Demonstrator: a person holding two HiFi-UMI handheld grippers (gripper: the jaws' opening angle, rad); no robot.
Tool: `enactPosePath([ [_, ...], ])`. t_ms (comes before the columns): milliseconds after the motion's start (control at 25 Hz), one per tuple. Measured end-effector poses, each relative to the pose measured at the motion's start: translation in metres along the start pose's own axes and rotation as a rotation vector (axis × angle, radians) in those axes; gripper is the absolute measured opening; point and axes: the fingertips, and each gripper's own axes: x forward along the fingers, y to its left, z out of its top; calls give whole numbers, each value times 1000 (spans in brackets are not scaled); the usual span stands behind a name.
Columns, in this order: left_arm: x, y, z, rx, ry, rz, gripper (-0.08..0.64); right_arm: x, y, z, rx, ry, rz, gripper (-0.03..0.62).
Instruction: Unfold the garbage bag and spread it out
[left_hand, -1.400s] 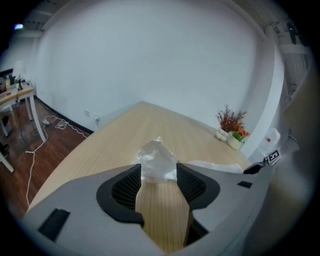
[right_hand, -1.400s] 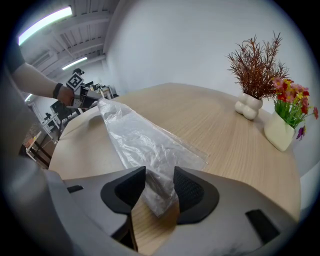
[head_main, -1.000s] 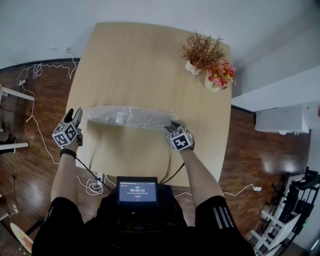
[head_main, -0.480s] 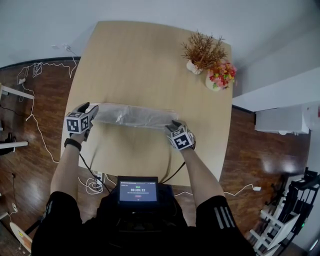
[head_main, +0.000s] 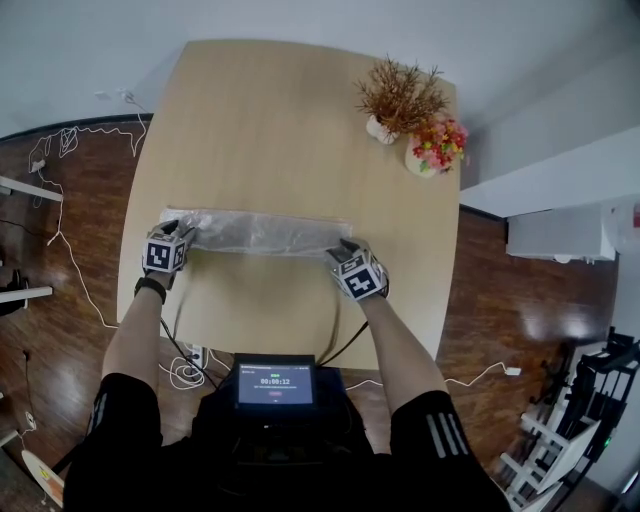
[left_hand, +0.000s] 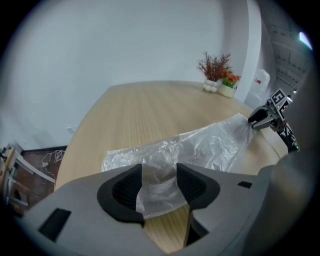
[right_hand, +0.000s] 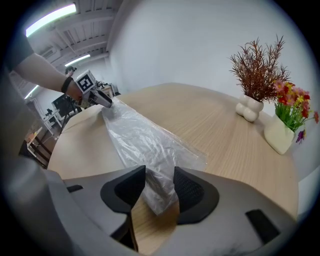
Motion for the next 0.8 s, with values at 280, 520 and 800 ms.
enactPosePath([
  [280,6,-11,5,-76,-52,-22,229,-9,-9,-11,29,0,-23,213],
  [520,14,-29,17,-33,-61,-53,229,-19,-18,-28,60,-1,-44,213],
  [800,18,-38,24,-8,-50,-56,229,-24,-25,-34,85,-10,-47,213],
])
